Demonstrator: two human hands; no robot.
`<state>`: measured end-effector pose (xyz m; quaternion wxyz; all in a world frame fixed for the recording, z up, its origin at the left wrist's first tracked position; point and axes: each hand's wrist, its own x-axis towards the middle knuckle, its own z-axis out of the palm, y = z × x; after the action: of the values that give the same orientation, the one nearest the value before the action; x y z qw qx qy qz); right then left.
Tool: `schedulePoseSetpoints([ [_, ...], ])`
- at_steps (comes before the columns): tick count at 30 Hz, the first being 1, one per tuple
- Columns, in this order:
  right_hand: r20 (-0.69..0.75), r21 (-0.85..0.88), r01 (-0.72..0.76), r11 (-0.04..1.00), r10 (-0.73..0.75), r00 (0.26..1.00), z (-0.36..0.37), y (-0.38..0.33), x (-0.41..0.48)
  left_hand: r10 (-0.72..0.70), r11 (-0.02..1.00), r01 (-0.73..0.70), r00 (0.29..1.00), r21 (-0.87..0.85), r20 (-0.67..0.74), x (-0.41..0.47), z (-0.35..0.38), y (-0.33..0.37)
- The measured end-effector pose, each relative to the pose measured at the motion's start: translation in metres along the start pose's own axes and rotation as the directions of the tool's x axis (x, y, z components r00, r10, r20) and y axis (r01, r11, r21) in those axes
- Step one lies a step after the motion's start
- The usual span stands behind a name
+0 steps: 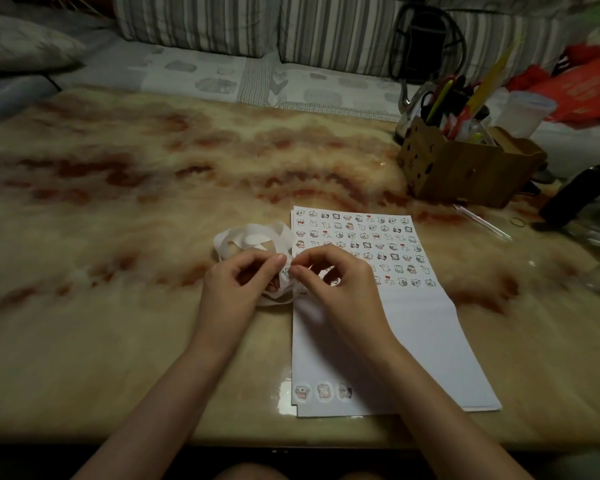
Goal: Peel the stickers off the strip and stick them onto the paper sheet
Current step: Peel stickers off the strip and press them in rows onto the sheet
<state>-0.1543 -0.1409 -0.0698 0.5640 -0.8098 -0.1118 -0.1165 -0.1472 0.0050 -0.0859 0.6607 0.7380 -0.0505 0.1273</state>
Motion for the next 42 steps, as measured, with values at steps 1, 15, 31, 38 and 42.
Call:
schedulePoseSetpoints([
  [1, 0.002, -0.017, 0.005, 1.0, -0.005, 1.0, 0.0, 0.0, 0.0, 0.001, 1.0, -0.001, 1.0, 0.003, 0.002, 0.0, 0.0, -0.001],
  [15, 0.012, 0.046, -0.078, 0.996, 0.077, 0.997, -0.02, -0.001, -0.002, -0.048, 0.998, 0.05, 0.998, 0.047, -0.037, 0.001, -0.001, -0.005],
  [31, 0.058, -0.17, -0.476, 0.863, 0.491, 0.869, -0.05, 0.016, 0.011, -0.052, 0.996, 0.053, 0.998, 0.065, -0.027, 0.0, 0.001, -0.003],
  [38, 0.044, -0.185, -0.455, 0.871, 0.47, 0.882, -0.049, 0.018, 0.008, -0.058, 0.997, 0.059, 0.998, 0.051, -0.028, 0.0, 0.002, -0.004],
  [42, 0.023, -0.192, -0.441, 0.877, 0.453, 0.891, -0.047, 0.019, 0.007, -0.061, 0.997, 0.062, 0.998, 0.051, -0.028, 0.0, 0.002, -0.005],
])
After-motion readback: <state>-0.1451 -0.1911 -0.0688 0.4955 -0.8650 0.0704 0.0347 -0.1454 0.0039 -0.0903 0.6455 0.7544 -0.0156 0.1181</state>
